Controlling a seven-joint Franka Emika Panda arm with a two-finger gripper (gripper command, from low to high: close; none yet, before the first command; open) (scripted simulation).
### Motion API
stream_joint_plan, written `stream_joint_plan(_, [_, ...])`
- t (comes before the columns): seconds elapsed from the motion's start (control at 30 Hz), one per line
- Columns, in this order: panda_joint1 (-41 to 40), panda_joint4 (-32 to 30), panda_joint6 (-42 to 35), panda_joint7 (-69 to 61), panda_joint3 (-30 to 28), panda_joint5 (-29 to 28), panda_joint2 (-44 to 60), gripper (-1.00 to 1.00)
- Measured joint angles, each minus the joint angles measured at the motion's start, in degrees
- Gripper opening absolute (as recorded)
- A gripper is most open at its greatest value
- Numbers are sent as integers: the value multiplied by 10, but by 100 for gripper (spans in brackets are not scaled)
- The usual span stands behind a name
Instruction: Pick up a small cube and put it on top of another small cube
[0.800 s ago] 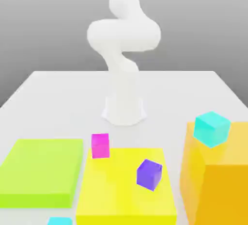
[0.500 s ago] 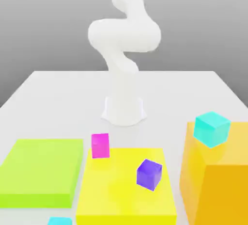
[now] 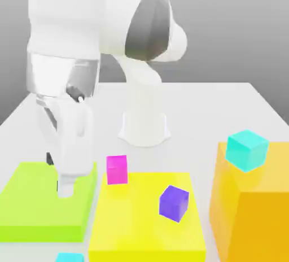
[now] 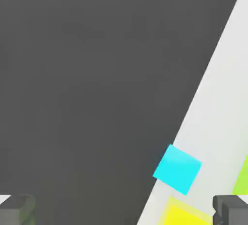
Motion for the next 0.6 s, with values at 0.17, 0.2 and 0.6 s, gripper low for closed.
stream_joint_plan(0.17, [-1,6,28,97,-18,21,96,0])
stream_joint_plan(0.2, [-1,7,34,114,-21,29,115,0])
stream_joint_plan(0.6, [7,29,117,157,-39,40,244,-100])
